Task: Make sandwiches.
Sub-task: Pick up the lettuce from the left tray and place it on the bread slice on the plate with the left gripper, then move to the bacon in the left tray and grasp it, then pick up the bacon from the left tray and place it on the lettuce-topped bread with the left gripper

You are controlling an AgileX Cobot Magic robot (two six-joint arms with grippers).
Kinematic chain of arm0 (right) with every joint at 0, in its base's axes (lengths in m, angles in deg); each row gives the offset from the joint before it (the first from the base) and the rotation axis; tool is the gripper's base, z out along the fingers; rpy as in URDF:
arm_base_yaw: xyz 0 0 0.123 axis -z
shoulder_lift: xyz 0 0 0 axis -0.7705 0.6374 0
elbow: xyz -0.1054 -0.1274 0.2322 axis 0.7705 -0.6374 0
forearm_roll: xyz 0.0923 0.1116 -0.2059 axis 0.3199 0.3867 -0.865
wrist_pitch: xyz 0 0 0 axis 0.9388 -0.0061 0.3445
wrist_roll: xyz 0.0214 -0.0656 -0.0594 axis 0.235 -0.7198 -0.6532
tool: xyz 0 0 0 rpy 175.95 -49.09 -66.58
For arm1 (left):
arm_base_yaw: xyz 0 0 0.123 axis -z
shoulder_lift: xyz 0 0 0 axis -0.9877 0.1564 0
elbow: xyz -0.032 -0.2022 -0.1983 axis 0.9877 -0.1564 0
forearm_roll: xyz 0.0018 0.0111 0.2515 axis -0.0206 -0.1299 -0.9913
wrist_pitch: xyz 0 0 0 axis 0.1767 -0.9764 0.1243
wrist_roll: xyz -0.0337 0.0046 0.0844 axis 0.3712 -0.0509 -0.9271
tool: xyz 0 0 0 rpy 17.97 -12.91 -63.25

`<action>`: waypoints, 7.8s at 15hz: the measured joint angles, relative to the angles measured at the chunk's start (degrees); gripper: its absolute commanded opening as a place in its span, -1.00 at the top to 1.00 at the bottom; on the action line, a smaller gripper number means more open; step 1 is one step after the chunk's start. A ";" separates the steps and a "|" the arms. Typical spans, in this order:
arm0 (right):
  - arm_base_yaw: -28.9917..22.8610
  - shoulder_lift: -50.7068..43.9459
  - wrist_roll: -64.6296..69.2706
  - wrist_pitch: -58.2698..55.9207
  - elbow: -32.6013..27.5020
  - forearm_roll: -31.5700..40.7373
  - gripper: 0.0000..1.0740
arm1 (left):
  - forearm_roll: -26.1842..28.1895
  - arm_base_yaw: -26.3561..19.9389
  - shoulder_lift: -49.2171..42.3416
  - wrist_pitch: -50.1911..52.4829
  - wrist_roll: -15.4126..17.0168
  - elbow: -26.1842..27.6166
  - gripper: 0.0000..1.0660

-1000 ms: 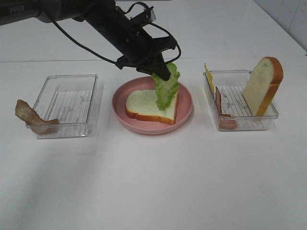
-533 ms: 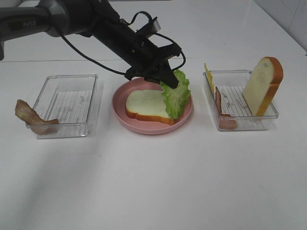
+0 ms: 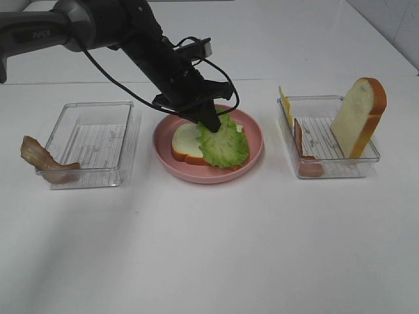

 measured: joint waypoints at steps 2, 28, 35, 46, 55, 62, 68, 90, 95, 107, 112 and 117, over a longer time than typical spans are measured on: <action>0.00 0.00 0.00 0.00 0.00 0.00 -0.35 | -2.64 0.00 0.00 0.63 1.55 0.00 1.00; 0.00 0.00 0.00 0.00 0.00 0.00 -0.35 | -33.52 -9.91 -18.91 -11.40 21.31 -4.35 -0.35; 0.00 0.00 0.00 0.00 0.00 0.00 -0.35 | -32.43 -16.96 -29.97 -11.86 21.37 -28.53 -0.35; 0.00 0.00 0.00 0.00 0.00 0.00 -0.35 | -32.37 -18.11 -30.48 1.15 23.03 -41.54 -0.31; 0.00 0.00 0.00 0.00 0.00 0.00 -0.35 | -32.37 -18.11 -26.70 5.73 23.03 -41.54 0.59; 0.00 0.00 0.00 0.00 0.00 0.00 -0.35 | -31.68 -18.11 -26.70 5.16 23.03 -41.20 1.00; 0.00 0.00 0.00 0.00 0.00 0.00 -0.35 | -22.17 -18.11 -26.70 -0.40 19.08 -30.88 1.00; 0.00 0.00 0.00 0.00 0.00 0.00 -0.35 | 44.29 -5.56 -9.51 8.88 -11.34 -24.18 1.00; 0.00 0.00 0.00 0.00 0.00 0.00 -0.35 | 41.71 -5.73 -7.28 9.11 -11.34 -24.06 1.00; 0.00 0.00 0.00 0.00 0.00 0.17 -0.35 | 32.66 -9.17 -7.28 10.43 -9.80 -23.78 0.77; 0.00 0.00 0.00 0.00 0.00 0.17 -0.35 | 31.86 -9.17 -7.28 10.37 -9.63 -23.55 0.09; 0.00 0.00 0.00 0.00 0.00 0.17 -0.35 | 30.48 -9.17 -7.28 10.26 -9.57 -22.69 0.01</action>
